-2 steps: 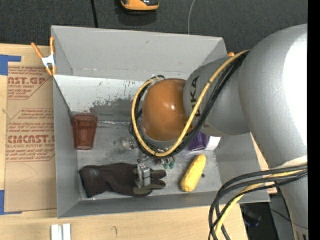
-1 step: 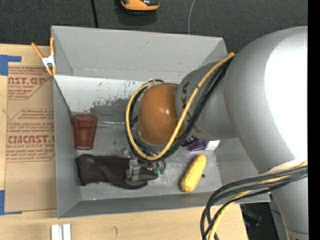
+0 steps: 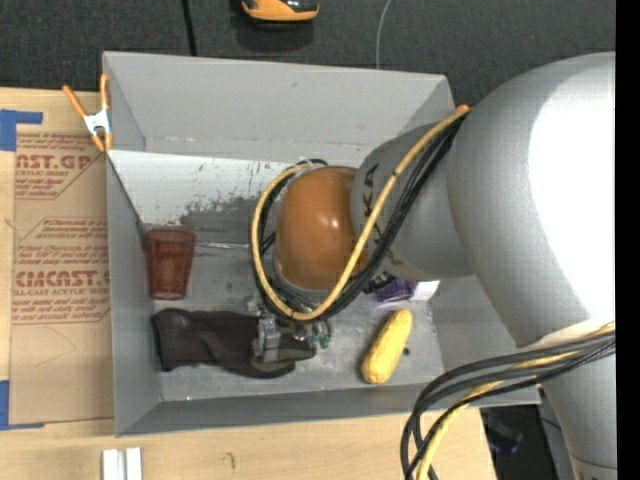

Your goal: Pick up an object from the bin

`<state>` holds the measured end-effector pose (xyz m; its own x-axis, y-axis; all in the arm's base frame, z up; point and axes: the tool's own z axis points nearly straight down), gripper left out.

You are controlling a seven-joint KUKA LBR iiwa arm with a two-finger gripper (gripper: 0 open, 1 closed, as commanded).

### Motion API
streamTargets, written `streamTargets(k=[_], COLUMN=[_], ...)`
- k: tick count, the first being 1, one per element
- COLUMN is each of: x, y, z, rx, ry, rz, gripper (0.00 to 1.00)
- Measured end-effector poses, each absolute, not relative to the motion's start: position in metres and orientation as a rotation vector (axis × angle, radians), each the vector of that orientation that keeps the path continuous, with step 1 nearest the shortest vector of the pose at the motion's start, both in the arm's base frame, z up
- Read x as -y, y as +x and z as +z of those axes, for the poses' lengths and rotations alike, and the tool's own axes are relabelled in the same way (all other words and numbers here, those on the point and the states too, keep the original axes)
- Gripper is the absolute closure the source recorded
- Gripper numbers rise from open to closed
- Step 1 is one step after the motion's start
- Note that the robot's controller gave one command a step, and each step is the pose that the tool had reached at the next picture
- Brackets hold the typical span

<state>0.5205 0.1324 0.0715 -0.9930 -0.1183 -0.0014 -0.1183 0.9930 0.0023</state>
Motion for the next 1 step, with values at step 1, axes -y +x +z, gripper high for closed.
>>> streamTargets(k=[1], x=[-0.1387], y=[0.5061], z=[0.2161], rx=[-3.131], ry=[-0.221], rz=[0.001], gripper=[1.00])
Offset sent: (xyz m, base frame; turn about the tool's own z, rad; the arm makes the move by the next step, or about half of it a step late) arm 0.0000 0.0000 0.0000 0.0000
